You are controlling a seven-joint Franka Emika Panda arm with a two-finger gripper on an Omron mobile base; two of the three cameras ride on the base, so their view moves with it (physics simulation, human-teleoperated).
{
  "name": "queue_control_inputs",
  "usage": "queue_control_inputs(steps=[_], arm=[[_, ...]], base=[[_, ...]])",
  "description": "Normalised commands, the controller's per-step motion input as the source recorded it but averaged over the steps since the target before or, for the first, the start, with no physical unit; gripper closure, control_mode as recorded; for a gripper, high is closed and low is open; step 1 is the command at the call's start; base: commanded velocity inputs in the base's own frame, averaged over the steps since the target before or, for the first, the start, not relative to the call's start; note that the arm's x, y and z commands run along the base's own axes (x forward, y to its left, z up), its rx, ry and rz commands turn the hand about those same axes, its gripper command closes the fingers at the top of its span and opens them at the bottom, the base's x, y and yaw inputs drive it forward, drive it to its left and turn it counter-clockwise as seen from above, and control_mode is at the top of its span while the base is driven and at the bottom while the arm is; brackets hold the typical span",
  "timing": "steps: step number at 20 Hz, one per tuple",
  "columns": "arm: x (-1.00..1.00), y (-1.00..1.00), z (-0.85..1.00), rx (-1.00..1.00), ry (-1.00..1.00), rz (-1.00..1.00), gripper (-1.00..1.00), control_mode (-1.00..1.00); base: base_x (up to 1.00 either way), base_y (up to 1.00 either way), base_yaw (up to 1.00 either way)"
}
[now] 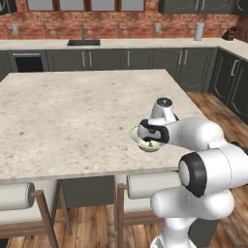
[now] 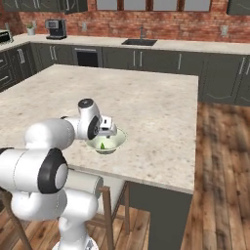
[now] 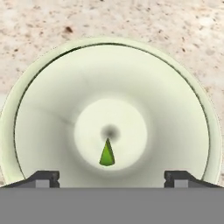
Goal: There is a bowl on the dining counter. Grab a lemon wedge from the fridge and place it in the bowl. Then get the liquor bottle and glass cup from the cabinet and place them next to the bowl.
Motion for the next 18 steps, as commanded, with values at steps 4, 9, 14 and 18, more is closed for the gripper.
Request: queue_control_inputs(steps=[4, 9, 14, 18], arm=[[-0.81, 0.0, 0.86, 0.08, -0.23, 0.0, -1.0, -1.0], [-1.0, 0.06, 1.0, 0.13, -0.22, 0.0, -1.0, -1.0], [-1.0, 0.18, 1.0, 0.11, -0.07, -0.01, -1.0, -1.0], [-1.0, 0.27, 1.0, 0.02, 0.0, -0.02, -1.0, -1.0]], base=[[0.0, 0.0, 0.0], [0.0, 0.0, 0.0], [0.0, 0.0, 0.0], [0.0, 0.0, 0.0]])
